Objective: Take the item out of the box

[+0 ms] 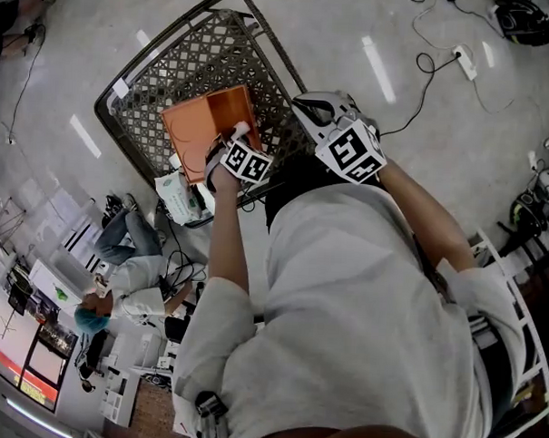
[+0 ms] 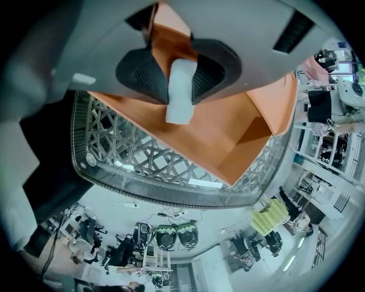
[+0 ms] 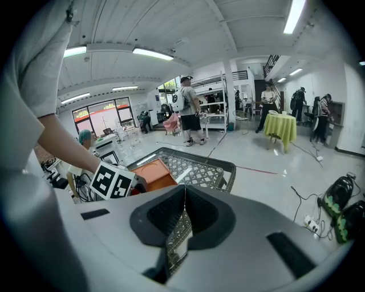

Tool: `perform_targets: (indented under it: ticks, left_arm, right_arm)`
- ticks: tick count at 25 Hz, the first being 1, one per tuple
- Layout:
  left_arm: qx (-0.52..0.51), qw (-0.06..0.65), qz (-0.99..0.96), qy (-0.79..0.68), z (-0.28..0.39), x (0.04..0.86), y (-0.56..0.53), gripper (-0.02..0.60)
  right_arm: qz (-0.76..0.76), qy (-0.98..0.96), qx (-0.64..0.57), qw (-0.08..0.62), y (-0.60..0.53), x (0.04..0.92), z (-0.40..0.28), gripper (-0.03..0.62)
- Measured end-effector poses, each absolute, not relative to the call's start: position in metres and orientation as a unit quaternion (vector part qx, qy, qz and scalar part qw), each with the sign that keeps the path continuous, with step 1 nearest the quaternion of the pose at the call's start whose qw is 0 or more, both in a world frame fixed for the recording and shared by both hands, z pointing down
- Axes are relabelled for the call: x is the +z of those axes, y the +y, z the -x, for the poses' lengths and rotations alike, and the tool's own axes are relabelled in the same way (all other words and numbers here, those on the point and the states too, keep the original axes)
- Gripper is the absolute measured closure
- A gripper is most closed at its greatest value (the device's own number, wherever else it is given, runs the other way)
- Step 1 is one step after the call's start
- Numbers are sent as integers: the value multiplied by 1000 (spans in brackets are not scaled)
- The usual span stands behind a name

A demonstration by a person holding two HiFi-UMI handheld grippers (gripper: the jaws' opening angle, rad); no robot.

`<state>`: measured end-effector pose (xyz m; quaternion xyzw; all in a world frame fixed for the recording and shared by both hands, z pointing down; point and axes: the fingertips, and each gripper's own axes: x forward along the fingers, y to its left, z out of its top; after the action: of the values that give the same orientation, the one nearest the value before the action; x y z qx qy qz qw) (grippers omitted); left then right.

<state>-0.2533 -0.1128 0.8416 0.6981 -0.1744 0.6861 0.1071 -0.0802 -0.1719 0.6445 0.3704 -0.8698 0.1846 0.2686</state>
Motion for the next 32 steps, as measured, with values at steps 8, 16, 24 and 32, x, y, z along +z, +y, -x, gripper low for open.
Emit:
perform_targets:
  ticks: [8,16,24,32]
  left_arm:
    - [696,96,-688,-183,257,844,-115,465]
    - [694,107,-686,-191,259,845,-116,465]
    - [679,130,-689,-219,257,839,-115,464]
    - [651,158,-696,-257,253,823,-117,463]
  right_arm:
    - [-370,-870,182,270,-170,644,81,589]
    - [-369,-871,186,265,-166,644,79,589]
    - [-365,-874,184,264,-165,640,74,589]
    - [-348,-880,170,276,-165,635,77,589]
